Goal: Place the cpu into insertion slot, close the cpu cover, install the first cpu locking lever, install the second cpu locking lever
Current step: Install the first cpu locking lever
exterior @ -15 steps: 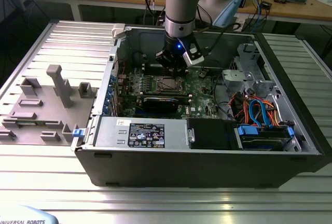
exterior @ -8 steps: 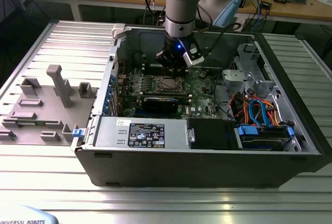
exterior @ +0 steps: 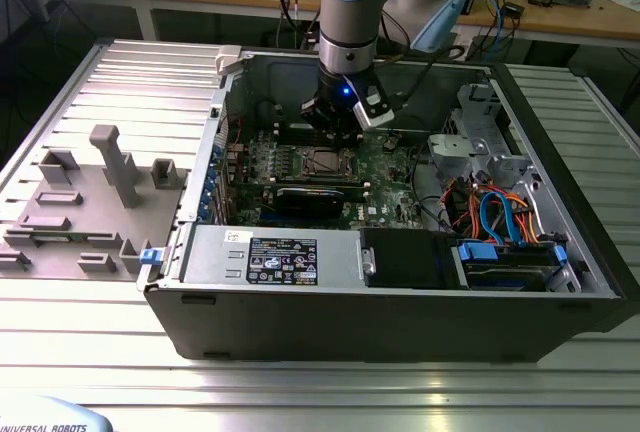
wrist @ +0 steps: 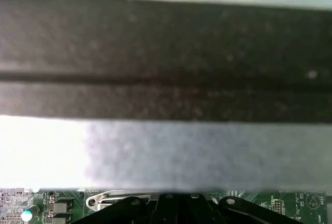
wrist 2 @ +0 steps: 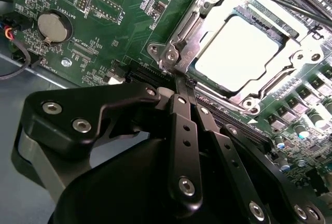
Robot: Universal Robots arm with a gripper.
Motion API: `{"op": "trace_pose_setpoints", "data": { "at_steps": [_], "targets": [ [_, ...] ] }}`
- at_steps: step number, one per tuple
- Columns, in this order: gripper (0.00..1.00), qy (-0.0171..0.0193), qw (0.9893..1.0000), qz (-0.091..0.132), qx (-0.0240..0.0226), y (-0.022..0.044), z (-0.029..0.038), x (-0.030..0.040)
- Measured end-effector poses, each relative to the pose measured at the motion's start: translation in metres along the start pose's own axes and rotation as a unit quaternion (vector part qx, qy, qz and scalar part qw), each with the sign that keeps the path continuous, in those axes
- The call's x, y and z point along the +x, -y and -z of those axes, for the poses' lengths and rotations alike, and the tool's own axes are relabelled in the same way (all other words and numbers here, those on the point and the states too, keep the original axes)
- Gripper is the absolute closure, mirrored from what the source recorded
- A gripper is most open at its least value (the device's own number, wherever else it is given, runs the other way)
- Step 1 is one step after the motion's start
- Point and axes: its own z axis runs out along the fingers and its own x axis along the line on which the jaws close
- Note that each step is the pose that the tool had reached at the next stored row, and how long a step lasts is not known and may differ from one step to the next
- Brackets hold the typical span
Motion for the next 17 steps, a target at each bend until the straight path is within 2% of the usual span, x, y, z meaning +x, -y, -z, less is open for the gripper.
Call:
{"op": "trace_pose_setpoints", "data": {
  "at_steps": [1, 4, 5, 8, 11, 17],
  "targets": [
    [0.89, 0.0001, 1.0000, 0.000, -0.0014, 0.0000, -0.0001, 0.0000],
    [0.89, 0.0004, 0.9999, -0.001, -0.0102, 0.0000, -0.0002, 0.0000],
    [0.89, 0.0005, 0.9999, -0.001, -0.0116, -0.0001, -0.0003, 0.0000],
    [0.89, 0.0005, 0.9999, -0.001, -0.0122, 0.0000, -0.0002, 0.0000],
    [0.89, 0.0006, 0.9999, -0.001, -0.0121, -0.0003, 0.0038, -0.0002],
    [0.89, 0.0005, 0.9999, -0.001, -0.0120, 0.0009, 0.0041, -0.0002]
  ]
}}
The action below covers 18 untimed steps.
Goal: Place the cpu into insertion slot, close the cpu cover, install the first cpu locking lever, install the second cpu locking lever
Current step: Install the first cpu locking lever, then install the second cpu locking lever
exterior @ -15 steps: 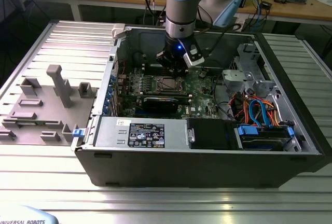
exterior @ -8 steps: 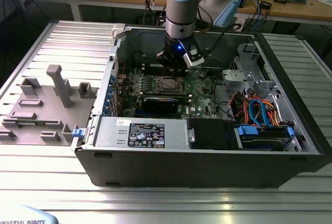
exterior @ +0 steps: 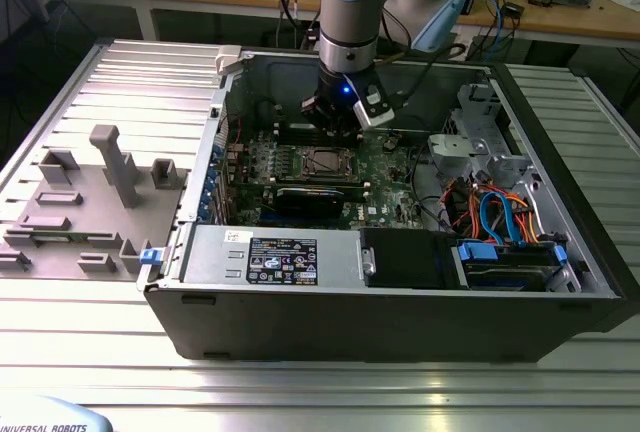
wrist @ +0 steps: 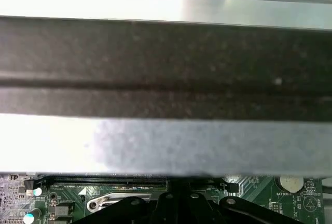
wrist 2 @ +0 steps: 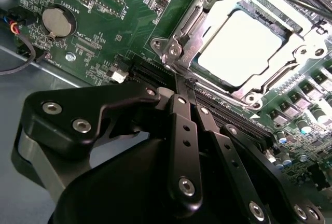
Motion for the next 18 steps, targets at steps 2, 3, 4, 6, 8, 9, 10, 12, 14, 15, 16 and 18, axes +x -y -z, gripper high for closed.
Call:
{"op": "trace_pose_setpoints", "data": {
  "at_steps": [2, 3, 4, 6, 8, 9, 10, 12, 14, 15, 16, 18],
  "targets": [
    [0.89, 0.0000, 1.0000, 0.000, 0.0002, 0.0030, 0.0004, 0.0001],
    [0.89, 0.0000, 1.0000, 0.000, 0.0007, 0.0038, 0.0005, 0.0001],
    [0.89, -0.0001, 1.0000, 0.000, 0.0018, 0.0047, 0.0007, 0.0001],
    [0.89, -0.0002, 1.0000, 0.000, 0.0026, 0.0051, 0.0007, 0.0001],
    [0.89, -0.0002, 1.0000, 0.000, 0.0028, 0.0051, 0.0007, 0.0001],
    [0.89, -0.0002, 1.0000, -0.001, 0.0028, 0.0051, 0.0007, 0.0001],
    [0.89, -0.0002, 1.0000, -0.001, 0.0028, 0.0051, 0.0007, 0.0001],
    [0.89, -0.0002, 1.0000, -0.001, 0.0028, 0.0051, 0.0007, 0.0001],
    [0.89, -0.0002, 1.0000, -0.001, 0.0028, 0.0051, 0.0007, 0.0001],
    [0.89, -0.0002, 1.0000, -0.001, 0.0028, 0.0051, 0.0007, 0.0001],
    [0.89, -0.0002, 1.0000, -0.001, 0.0028, 0.0051, 0.0007, 0.0001],
    [0.89, -0.0002, 1.0000, -0.001, 0.0029, 0.0062, 0.0009, 0.0001]
  ]
}}
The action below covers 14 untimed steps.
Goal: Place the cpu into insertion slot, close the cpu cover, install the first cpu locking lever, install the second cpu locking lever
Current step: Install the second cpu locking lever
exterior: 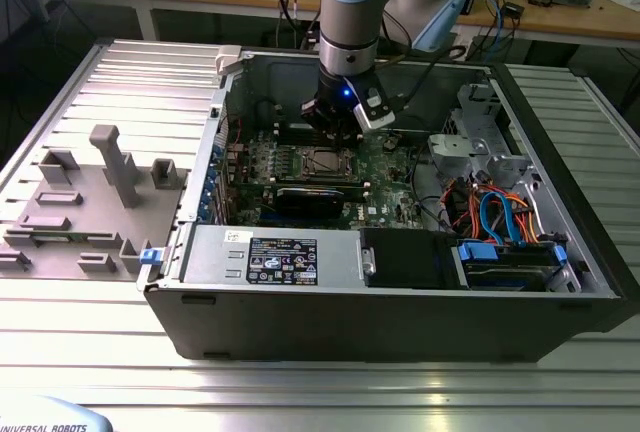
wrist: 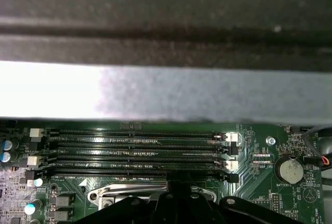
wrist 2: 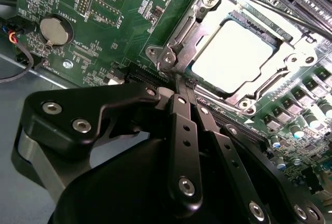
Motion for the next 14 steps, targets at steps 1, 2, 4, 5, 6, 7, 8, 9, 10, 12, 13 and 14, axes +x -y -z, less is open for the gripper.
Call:
{"op": "trace_pose_setpoints", "data": {
  "at_steps": [1, 2, 4, 5, 6, 7, 8, 9, 10, 12, 13, 14],
  "targets": [
    [0.89, 0.0000, 1.0000, 0.000, 0.0001, 0.0001, 0.0002, 0.0000],
    [0.89, 0.0000, 1.0000, 0.000, 0.0001, 0.0000, 0.0009, 0.0000],
    [0.89, 0.0000, 1.0000, 0.000, 0.0001, -0.0006, 0.0060, -0.0002],
    [0.89, 0.0000, 1.0000, 0.000, 0.0001, -0.0009, 0.0081, -0.0003],
    [0.89, 0.0000, 1.0000, 0.000, 0.0000, -0.0012, 0.0103, -0.0004],
    [0.89, 0.0000, 1.0000, 0.000, 0.0001, -0.0015, 0.0122, -0.0005],
    [0.89, 0.0000, 1.0000, 0.000, 0.0003, -0.0017, 0.0140, -0.0006],
    [0.89, 0.0000, 1.0000, 0.000, 0.0013, -0.0019, 0.0156, -0.0008],
    [0.89, -0.0001, 1.0000, 0.000, 0.0043, -0.0022, 0.0169, -0.0008],
    [0.89, -0.0007, 0.9997, 0.001, 0.0262, -0.0022, 0.0178, -0.0008],
    [0.89, -0.0008, 0.9996, 0.001, 0.0288, -0.0022, 0.0177, -0.0009],
    [0.89, -0.0008, 0.9996, 0.001, 0.0288, -0.0022, 0.0177, -0.0009]
  ]
}}
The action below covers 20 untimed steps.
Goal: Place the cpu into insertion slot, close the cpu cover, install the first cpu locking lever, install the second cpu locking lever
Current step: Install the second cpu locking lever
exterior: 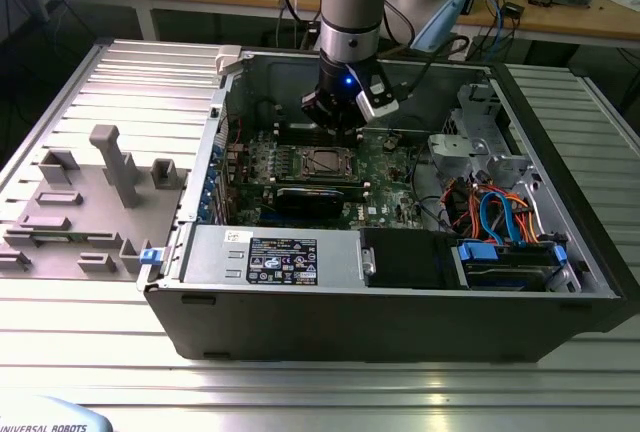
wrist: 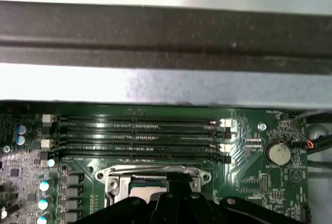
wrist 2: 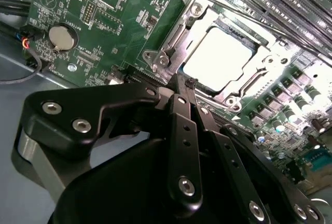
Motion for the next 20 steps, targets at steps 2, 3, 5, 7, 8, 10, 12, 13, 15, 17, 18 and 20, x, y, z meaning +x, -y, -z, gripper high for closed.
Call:
{"op": "trace_pose_setpoints", "data": {
  "at_steps": [2, 3, 5, 7, 8, 10, 12, 13, 15, 17, 18, 20],
  "targets": [
    [0.89, 0.0000, 1.0000, 0.000, 0.0002, 0.0000, 0.0000, 0.0000],
    [0.89, 0.0000, 1.0000, 0.000, 0.0002, 0.0000, 0.0000, 0.0000],
    [0.89, 0.0000, 1.0000, 0.000, 0.0002, 0.0000, 0.0000, 0.0000],
    [0.89, 0.0000, 1.0000, 0.000, 0.0003, 0.0000, 0.0000, 0.0000],
    [0.89, 0.0000, 1.0000, 0.000, 0.0003, 0.0002, 0.0000, 0.0001],
    [0.89, 0.0000, 1.0000, 0.000, 0.0003, 0.0019, 0.0002, 0.0001],
    [0.89, 0.0000, 1.0000, 0.000, 0.0003, 0.0034, 0.0003, 0.0001],
    [0.89, 0.0000, 1.0000, 0.000, 0.0003, 0.0042, 0.0003, 0.0001],
    [0.89, 0.0000, 1.0000, 0.000, 0.0002, 0.0055, 0.0004, 0.0002],
    [0.89, 0.0000, 1.0000, 0.000, 0.0003, 0.0058, 0.0005, 0.0002],
    [0.89, 0.0000, 1.0000, 0.000, 0.0003, 0.0058, 0.0005, 0.0002],
    [0.89, 0.0000, 1.0000, 0.000, 0.0003, 0.0058, 0.0005, 0.0002]
  ]
}}
